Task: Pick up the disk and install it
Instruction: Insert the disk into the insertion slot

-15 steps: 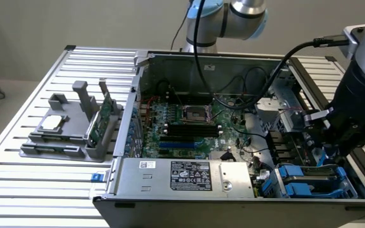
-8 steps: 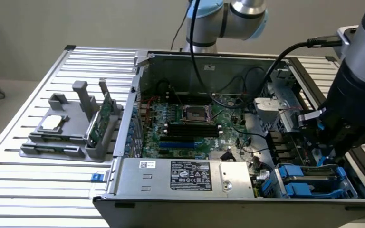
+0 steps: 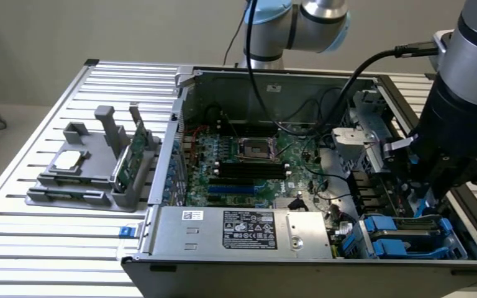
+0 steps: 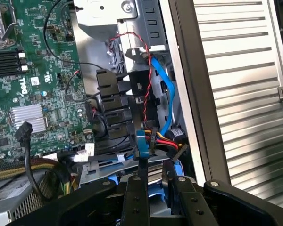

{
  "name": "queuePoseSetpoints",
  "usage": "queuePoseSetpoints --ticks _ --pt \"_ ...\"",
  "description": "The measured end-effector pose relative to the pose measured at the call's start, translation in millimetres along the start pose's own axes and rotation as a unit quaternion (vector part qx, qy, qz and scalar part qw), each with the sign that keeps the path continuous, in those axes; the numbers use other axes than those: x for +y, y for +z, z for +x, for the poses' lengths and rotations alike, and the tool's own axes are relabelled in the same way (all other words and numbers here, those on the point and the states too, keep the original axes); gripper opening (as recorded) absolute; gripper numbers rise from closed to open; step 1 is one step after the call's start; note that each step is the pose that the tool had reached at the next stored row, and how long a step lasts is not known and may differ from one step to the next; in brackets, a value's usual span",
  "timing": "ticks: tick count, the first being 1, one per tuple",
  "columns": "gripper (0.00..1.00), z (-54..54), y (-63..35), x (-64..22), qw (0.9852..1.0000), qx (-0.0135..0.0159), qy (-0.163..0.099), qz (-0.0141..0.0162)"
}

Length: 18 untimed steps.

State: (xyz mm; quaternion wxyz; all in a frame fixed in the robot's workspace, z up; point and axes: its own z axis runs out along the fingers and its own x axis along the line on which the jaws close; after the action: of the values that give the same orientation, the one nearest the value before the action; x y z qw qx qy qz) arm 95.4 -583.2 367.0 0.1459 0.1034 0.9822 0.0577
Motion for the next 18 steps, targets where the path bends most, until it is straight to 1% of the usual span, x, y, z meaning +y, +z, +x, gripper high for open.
queuePoseSetpoints --ticks 2,7,8,12,13,16,18 --pt "0.27 0.2 0.2 0.7 1.0 -0.0015 0.004 0.0011" --pt "0.27 0.9 2.2 0.6 0.9995 -0.0096 0.028 0.0069" --pt "0.27 1.3 2.9 0.5 0.9994 -0.0107 0.033 0.0083" --pt "0.27 4.6 4.0 -0.3 0.9986 -0.0134 0.049 0.0133" --pt "0.27 5.5 3.9 -0.4 0.9984 -0.0139 0.052 0.0142" --pt "0.27 7.7 3.8 0.8 0.9981 -0.0154 0.058 0.0157" --pt "0.27 8.6 4.1 3.5 0.9979 -0.0161 0.06 0.0161"
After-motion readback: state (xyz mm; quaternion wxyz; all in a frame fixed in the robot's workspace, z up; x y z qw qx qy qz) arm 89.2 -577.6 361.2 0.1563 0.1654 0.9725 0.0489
